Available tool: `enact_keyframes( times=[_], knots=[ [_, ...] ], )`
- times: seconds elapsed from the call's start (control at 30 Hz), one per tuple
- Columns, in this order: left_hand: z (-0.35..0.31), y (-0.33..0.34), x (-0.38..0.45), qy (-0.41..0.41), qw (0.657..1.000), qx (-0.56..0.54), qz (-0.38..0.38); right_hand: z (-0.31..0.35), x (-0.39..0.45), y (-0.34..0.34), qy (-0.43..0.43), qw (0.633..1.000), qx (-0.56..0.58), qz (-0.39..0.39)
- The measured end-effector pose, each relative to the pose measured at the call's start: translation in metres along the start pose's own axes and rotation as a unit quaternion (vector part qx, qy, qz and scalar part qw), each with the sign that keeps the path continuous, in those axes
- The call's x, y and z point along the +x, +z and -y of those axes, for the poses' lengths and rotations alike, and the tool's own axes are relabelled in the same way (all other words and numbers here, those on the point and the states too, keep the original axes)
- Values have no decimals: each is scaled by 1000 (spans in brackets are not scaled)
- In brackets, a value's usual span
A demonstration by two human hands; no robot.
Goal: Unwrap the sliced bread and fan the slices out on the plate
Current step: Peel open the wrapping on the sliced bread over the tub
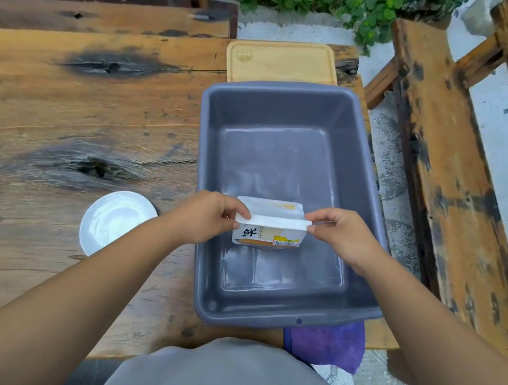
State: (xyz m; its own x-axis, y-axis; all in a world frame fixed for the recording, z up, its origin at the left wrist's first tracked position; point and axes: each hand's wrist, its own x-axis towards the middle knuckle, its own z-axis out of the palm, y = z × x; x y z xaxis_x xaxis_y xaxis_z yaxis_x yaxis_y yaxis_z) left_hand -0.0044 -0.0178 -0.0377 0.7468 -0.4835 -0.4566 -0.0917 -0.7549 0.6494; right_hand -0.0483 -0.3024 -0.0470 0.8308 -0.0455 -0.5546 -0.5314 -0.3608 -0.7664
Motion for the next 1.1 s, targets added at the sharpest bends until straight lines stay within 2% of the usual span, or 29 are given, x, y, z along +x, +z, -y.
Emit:
enact_keyframes(
  times=[0.1, 0.2, 0.33, 0.53, 0.77, 1.1],
  knots=[
    [-1, 0, 1, 11, 1000, 27, -10, 1, 2, -3, -31, 998, -56, -1],
    [-3, -3, 3, 21, 999, 45, -11, 2, 4, -4, -98, 989, -112, 7],
    [-6, -9, 4, 35, 997, 67, -1, 9, 6, -6, -175, 963, -203, 29],
    [-11, -15, 11, 20, 994, 110, 14, 27, 12, -9, -230, 923, -302, 69],
    [-15, -15, 17, 4, 989, 149, -7, 34, 16, -6, -223, 918, -319, 80],
    [-25, -11, 12, -61, 989, 111, -71, 32, 18, -1, -147, 947, -282, 49]
  ],
)
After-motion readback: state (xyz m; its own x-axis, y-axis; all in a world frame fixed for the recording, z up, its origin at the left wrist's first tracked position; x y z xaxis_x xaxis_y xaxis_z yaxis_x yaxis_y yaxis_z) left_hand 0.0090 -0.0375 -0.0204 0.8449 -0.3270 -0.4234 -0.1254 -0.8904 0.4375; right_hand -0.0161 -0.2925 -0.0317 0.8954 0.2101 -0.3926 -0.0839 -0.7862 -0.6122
